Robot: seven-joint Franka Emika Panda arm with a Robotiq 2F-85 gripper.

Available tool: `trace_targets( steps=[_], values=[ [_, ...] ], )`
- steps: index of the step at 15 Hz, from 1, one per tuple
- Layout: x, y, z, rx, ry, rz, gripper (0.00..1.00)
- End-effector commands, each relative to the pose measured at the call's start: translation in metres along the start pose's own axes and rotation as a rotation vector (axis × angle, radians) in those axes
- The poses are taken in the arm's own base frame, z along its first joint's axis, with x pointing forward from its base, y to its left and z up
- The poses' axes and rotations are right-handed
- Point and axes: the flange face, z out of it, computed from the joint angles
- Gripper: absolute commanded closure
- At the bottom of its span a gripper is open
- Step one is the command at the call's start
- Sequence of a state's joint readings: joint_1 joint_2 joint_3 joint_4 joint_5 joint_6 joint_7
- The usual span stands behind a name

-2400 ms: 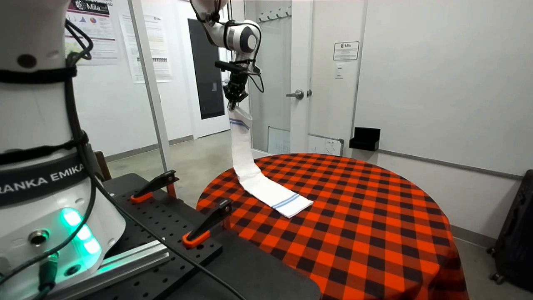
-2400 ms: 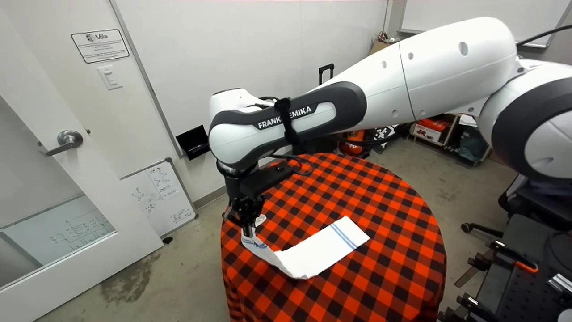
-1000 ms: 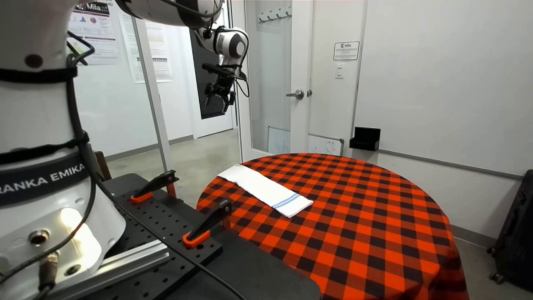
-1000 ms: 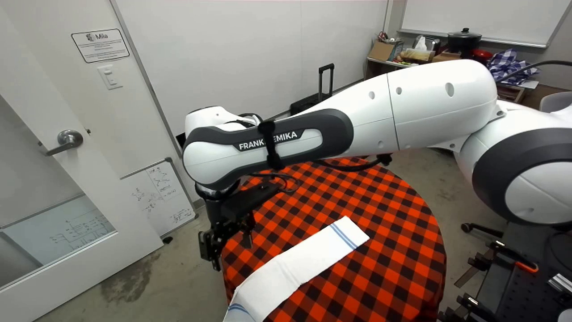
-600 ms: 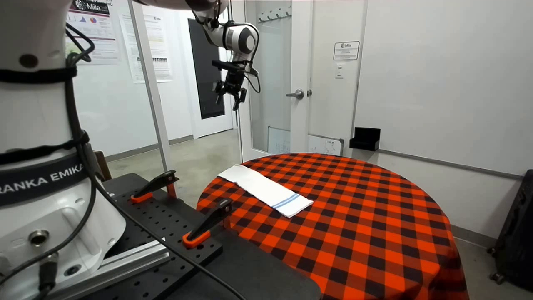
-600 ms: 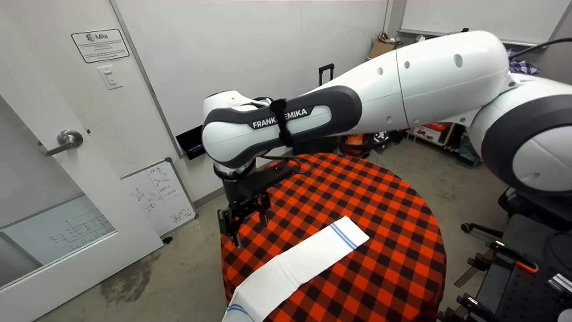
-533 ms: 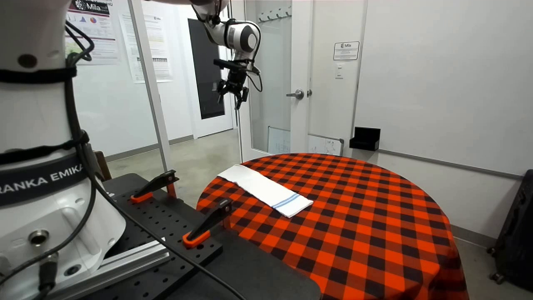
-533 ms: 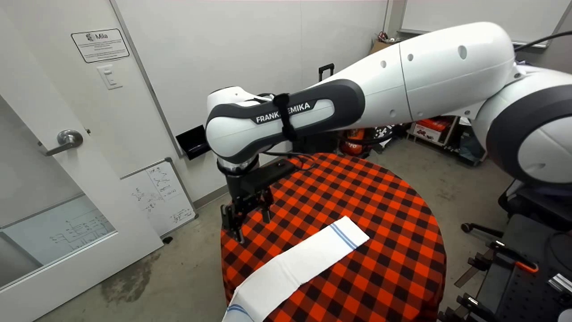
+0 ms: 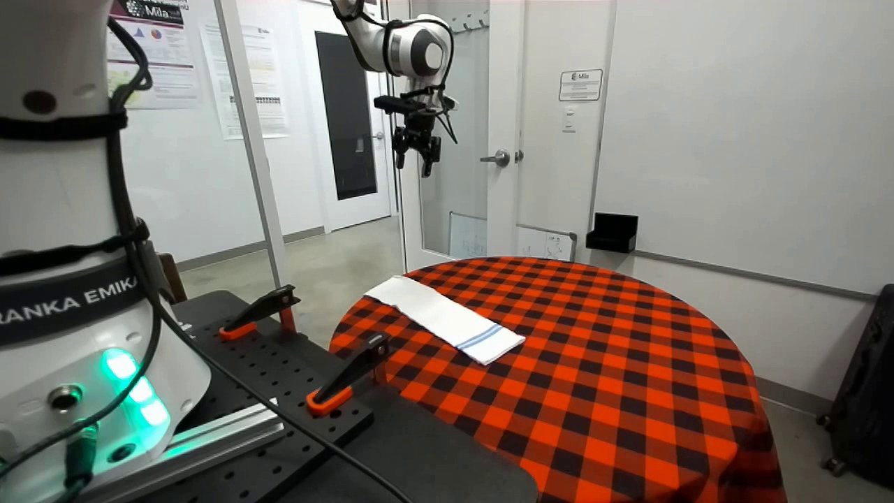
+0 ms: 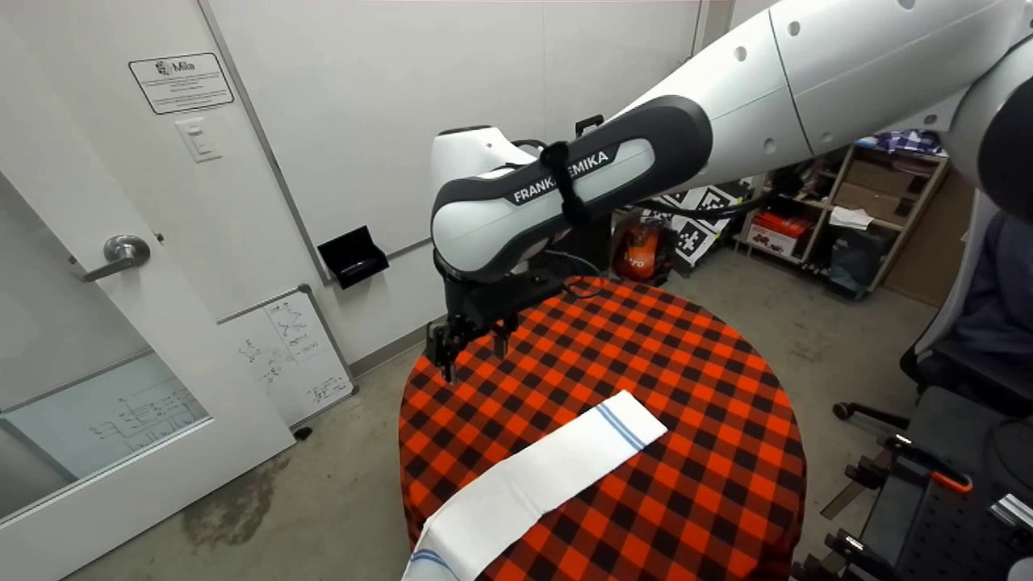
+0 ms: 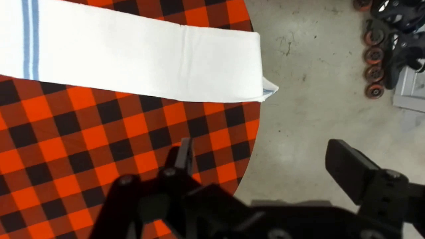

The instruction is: Straighten out the towel

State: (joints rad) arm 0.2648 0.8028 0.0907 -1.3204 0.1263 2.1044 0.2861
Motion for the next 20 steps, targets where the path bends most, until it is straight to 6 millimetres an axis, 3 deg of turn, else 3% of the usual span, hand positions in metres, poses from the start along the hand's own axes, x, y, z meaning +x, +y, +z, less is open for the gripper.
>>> trace_targets(
  steps=[1, 6, 9, 14, 18, 19, 20],
  values=[
    [-0.034, 0.025, 0.0, -0.099, 0.038, 0.099, 0.0],
    [-0.087, 0.068, 0.01, -0.265, -0.02, 0.236, 0.0],
    [-0.122, 0.09, 0.012, -0.266, -0.042, 0.284, 0.0],
    [-0.178, 0.11, 0.005, -0.151, -0.001, 0.169, 0.0],
    [-0.243, 0.132, 0.003, -0.171, -0.031, 0.098, 0.0],
    [-0.205, 0.121, 0.014, -0.187, -0.048, 0.139, 0.0],
    [-0.22, 0.126, 0.012, -0.188, -0.053, 0.126, 0.0]
  ],
)
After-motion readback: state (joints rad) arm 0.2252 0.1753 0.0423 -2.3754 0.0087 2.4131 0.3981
